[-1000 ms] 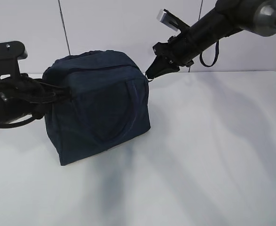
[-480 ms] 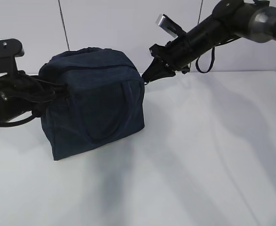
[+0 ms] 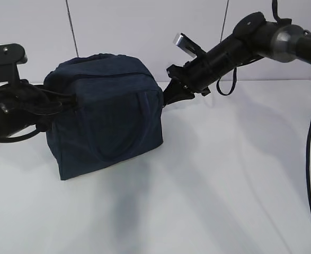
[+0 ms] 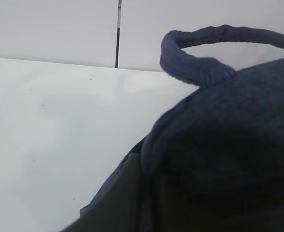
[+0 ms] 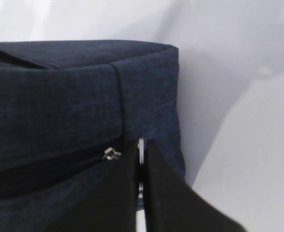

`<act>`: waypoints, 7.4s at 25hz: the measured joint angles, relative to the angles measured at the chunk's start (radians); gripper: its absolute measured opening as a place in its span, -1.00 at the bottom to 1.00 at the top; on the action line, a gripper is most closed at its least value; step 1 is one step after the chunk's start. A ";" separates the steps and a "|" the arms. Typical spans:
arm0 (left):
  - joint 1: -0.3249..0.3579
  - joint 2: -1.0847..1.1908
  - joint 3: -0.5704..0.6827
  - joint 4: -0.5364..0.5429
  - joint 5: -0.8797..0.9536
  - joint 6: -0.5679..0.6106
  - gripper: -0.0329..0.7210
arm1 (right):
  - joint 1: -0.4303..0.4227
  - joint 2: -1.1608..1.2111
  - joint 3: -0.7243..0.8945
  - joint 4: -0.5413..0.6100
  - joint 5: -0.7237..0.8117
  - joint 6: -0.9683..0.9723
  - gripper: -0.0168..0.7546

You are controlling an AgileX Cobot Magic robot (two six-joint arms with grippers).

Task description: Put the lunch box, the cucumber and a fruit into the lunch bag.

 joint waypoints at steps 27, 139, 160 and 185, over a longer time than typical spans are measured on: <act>0.000 0.000 0.000 -0.006 -0.002 0.000 -0.90 | 0.000 -0.081 -0.002 -0.205 -0.001 -0.033 0.35; 0.450 -1.625 0.181 0.776 1.678 -0.339 -0.03 | 0.000 -2.523 1.657 -0.766 -0.112 0.361 0.36; 0.461 -1.625 0.183 0.784 1.678 -0.341 -0.05 | 0.000 -2.523 1.676 -0.785 -0.077 0.370 0.36; 0.588 -1.625 0.183 0.784 1.678 -0.341 -0.05 | -0.218 -2.523 1.676 -0.787 -0.077 0.372 0.36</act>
